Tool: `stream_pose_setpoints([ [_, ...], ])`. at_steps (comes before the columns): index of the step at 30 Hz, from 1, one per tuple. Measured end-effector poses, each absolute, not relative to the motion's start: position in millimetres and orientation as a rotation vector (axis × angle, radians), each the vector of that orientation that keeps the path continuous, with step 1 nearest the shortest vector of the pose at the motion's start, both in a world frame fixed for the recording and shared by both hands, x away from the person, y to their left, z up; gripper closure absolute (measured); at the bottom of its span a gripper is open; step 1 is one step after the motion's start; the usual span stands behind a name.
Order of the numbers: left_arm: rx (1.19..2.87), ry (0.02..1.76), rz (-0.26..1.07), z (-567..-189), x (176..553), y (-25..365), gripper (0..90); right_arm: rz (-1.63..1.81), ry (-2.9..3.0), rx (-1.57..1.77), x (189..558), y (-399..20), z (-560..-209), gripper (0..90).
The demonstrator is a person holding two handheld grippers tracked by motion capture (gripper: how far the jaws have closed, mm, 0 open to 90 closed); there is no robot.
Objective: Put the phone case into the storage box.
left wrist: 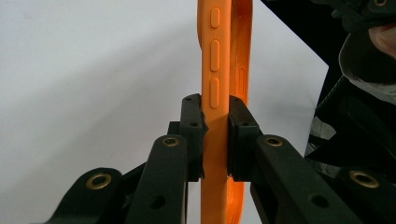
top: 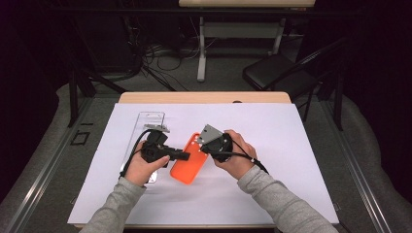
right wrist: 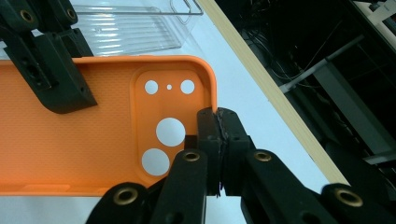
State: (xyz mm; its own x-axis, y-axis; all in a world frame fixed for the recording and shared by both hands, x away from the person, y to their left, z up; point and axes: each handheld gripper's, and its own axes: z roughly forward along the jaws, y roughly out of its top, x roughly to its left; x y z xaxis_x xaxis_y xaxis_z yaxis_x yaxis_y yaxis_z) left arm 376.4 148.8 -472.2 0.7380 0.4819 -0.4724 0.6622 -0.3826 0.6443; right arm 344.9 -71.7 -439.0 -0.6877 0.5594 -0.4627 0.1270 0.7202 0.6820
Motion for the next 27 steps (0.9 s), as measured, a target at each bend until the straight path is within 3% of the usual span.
stream_pose_setpoints([
  [27,2.066,0.851,-0.239,-472.1,376.1,149.2,80.4,0.826,2.25,0.517,346.0,-70.8,-439.6,89.2],
])
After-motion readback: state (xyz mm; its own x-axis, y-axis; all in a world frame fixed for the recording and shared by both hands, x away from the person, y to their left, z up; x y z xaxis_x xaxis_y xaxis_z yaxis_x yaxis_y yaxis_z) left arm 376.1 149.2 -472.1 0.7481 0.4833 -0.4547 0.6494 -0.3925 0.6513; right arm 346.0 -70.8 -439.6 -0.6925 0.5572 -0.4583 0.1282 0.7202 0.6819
